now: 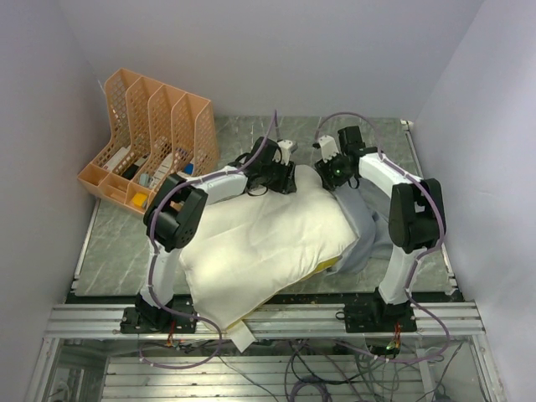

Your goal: Put the pillow into the pillowcase

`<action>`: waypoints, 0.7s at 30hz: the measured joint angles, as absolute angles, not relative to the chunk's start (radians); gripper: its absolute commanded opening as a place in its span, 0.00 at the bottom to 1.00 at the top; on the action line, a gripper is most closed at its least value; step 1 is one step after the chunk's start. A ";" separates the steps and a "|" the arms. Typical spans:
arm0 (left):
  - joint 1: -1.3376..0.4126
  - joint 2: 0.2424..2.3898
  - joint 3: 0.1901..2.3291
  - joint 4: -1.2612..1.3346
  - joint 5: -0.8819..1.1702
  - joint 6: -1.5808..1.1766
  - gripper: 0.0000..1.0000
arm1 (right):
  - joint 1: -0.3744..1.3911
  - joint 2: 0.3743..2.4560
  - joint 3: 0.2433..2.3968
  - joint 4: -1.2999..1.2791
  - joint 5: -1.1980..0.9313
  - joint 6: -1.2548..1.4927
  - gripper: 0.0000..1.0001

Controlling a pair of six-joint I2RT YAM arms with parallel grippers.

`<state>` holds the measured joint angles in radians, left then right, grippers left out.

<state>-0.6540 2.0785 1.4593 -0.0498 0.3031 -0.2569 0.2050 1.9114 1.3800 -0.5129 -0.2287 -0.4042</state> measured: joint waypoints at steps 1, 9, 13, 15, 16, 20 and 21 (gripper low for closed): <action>-0.653 2.083 1.466 -0.050 0.315 -0.260 0.35 | 0.207 1.914 1.380 -0.513 -0.224 -0.404 0.17; -0.649 2.113 1.498 -0.017 0.435 -0.261 0.07 | 0.218 1.920 1.406 -0.505 -0.198 -0.384 0.00; -0.647 2.127 1.498 0.028 0.508 -0.257 0.07 | 0.215 1.929 1.451 -0.472 -0.239 -0.334 0.00; -0.647 2.133 1.499 0.041 0.547 -0.246 0.07 | 0.213 1.929 1.470 -0.451 -0.273 -0.295 0.00; -0.647 2.135 1.499 0.045 0.562 -0.241 0.07 | 0.213 1.929 1.480 -0.438 -0.292 -0.271 0.00; -0.653 2.149 1.527 0.046 0.621 -0.213 0.07 | 0.216 1.937 1.515 -0.399 -0.382 -0.177 0.00; -0.655 2.152 1.535 0.046 0.631 -0.207 0.07 | 0.218 1.945 1.529 -0.392 -0.409 -0.154 0.00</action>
